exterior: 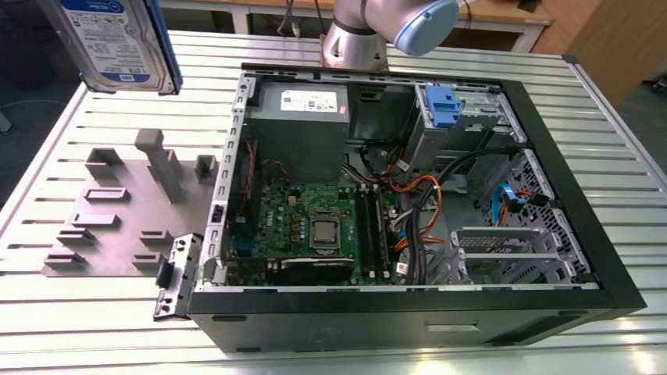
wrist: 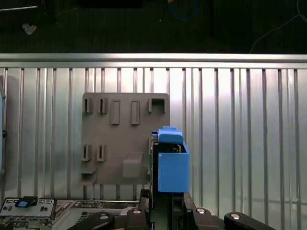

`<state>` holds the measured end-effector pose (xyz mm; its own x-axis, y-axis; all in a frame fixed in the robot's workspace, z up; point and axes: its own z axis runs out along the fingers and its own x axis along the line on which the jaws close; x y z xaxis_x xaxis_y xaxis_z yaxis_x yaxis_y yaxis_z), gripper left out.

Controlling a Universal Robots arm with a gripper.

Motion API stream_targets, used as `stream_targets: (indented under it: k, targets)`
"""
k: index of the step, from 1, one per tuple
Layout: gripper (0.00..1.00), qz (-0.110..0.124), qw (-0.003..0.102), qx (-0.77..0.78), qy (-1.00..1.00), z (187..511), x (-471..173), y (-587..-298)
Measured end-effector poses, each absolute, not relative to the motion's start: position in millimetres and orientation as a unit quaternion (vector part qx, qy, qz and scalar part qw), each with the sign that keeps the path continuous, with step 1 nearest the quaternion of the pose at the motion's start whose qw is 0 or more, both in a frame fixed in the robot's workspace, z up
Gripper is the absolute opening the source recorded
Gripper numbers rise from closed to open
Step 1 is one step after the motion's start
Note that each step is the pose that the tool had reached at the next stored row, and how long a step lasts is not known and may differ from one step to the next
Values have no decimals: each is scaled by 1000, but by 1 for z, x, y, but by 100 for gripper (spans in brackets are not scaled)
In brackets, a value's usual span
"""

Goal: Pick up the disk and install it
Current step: 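Pick up the disk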

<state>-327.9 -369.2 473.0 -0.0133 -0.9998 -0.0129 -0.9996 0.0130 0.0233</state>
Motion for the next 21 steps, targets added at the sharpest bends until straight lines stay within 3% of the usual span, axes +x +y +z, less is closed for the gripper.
stream_targets:
  k: [21]
  targets:
    - [35,-13,4,702,-712,488,-313,-369]
